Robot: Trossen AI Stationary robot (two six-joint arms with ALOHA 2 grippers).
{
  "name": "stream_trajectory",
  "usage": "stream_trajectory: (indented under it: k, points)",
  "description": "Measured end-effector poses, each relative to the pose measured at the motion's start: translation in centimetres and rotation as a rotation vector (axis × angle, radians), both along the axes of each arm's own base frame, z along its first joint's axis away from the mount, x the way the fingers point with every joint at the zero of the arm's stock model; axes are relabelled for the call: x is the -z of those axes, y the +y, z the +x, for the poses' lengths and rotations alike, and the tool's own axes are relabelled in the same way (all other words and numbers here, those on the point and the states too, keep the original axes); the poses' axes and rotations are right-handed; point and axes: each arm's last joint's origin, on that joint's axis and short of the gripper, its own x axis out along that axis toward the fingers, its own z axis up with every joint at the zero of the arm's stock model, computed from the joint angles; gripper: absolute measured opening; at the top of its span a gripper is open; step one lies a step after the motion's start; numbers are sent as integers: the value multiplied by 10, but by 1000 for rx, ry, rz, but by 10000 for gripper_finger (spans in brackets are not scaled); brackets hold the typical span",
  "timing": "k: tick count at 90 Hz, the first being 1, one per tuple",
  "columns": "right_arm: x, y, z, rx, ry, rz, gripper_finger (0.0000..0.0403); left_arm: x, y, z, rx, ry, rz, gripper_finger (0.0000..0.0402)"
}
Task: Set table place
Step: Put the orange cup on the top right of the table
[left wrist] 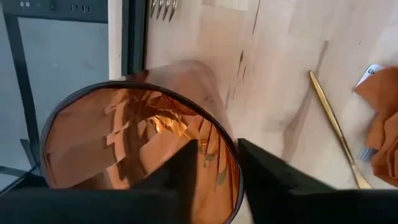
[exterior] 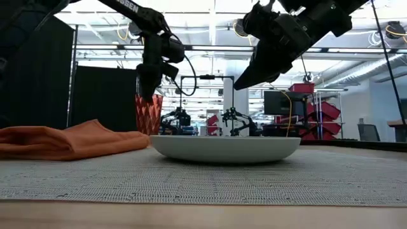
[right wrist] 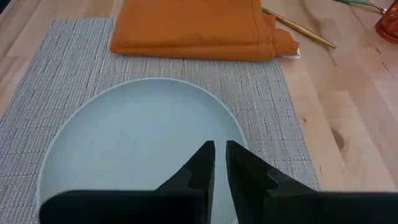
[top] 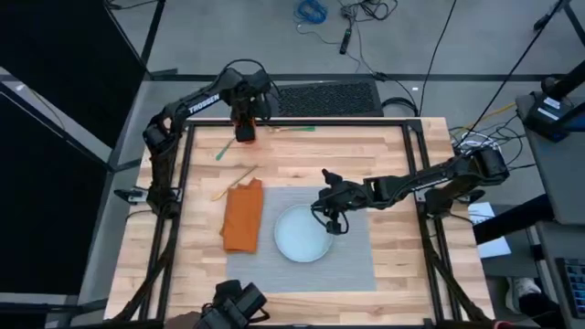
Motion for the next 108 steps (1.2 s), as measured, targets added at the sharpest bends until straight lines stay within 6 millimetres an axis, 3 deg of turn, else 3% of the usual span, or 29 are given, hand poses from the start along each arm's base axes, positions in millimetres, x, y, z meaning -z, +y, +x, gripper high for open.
stream_trajectory:
  k: [6, 14, 37, 67, 94, 108]
  points:
    - [0, 0, 0, 0, 0, 0, 27, 0, 0, 0, 15, 2, -2, 21]
    - [0, 0, 0, 0, -1, 0, 27, 0, -1, 1, 25, 4, -3, 6]
    - [0, 0, 0, 8, -1, 12, 27, -3, -15, 11, 104, 32, 20, 1]
    - [3, 3, -3, 23, 37, 49, 27, -27, -41, 24, 166, 8, 66, 0]
    - [28, 38, -2, -82, 143, 38, 27, -64, -61, 45, 258, -125, 162, 0]
    - [36, 55, -4, -110, 171, 59, 27, -74, -71, 55, 323, -204, 166, 0]
